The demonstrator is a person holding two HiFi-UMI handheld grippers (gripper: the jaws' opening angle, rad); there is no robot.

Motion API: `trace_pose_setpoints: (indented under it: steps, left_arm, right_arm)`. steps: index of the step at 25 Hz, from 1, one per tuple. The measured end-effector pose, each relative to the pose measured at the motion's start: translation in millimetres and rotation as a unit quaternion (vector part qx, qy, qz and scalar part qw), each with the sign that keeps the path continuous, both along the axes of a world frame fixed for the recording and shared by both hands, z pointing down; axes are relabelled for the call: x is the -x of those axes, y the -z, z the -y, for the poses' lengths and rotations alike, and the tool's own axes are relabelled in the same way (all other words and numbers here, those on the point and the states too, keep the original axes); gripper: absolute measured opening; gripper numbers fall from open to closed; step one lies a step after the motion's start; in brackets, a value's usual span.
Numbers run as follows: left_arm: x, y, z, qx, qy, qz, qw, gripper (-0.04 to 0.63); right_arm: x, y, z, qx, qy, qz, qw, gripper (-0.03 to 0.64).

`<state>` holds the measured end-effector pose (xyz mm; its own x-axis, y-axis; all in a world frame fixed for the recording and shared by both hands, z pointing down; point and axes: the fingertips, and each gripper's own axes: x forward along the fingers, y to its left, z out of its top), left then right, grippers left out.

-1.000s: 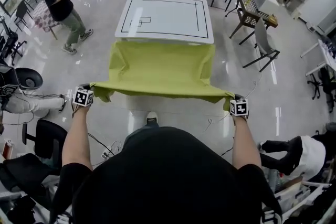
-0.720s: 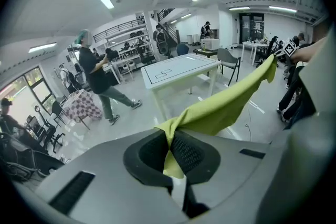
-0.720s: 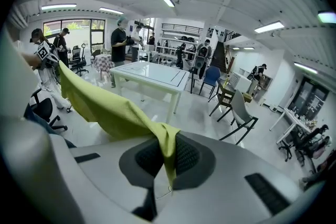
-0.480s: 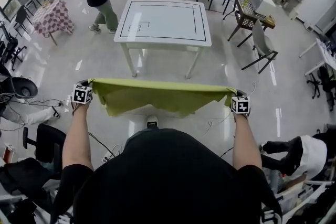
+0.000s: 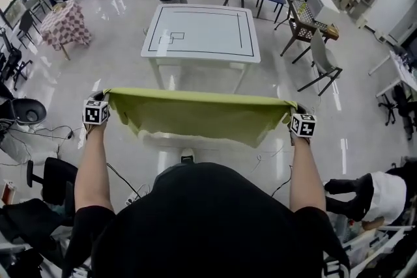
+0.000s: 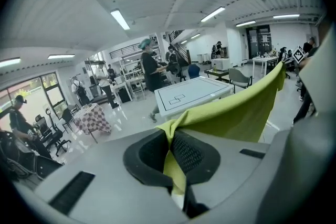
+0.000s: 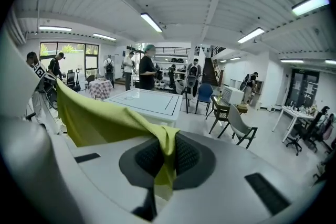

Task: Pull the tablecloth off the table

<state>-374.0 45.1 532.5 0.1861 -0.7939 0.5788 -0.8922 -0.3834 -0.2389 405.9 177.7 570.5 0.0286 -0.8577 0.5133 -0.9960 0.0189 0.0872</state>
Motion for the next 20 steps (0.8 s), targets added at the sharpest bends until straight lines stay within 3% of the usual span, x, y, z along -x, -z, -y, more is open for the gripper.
trace_pose_setpoints:
  steps: [10,20]
  left_arm:
    - [-4.1,60.5,16.9,-0.057,0.007,-0.021,0.9981,0.026]
    - [-21.6,59.4,18.1,-0.059,0.004,-0.028,0.9979,0.026]
  right_arm:
    - [-4.6,64.2,17.3,-0.059,0.003,0.006,0.998,0.020]
    - [-22.9,65.8,19.3,-0.080,-0.016,0.043,0.996,0.020]
